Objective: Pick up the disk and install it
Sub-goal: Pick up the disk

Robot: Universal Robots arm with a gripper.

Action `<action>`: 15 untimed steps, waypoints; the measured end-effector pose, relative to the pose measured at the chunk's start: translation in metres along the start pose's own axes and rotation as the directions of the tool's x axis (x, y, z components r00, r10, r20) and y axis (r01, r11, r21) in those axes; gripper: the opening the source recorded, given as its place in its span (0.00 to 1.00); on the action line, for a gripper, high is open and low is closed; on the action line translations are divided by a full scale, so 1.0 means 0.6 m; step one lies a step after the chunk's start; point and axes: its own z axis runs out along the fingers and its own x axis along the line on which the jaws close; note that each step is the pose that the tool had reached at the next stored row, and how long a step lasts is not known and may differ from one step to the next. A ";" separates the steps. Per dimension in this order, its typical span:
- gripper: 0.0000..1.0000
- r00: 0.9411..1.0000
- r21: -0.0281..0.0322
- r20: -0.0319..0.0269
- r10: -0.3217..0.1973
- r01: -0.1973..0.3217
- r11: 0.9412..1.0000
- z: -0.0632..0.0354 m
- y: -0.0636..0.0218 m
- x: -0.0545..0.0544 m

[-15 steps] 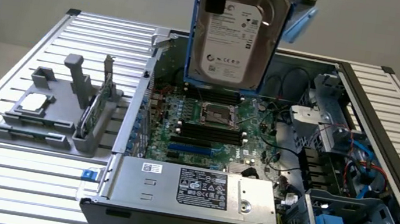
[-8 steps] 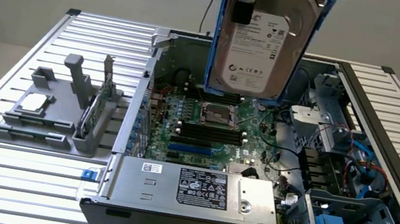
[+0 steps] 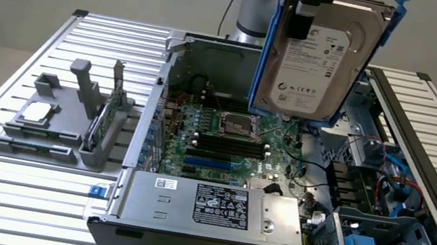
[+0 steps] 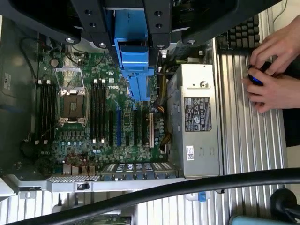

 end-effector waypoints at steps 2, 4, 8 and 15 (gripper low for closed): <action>0.33 1.000 0.000 0.000 0.000 0.000 1.000 0.001 -0.013 0.006; 0.33 1.000 0.000 0.000 0.000 0.000 1.000 0.002 -0.025 0.011; 0.33 1.000 0.000 0.000 0.000 0.000 1.000 0.004 -0.049 0.024; 0.33 1.000 0.000 0.002 0.000 0.000 1.000 0.008 -0.078 0.049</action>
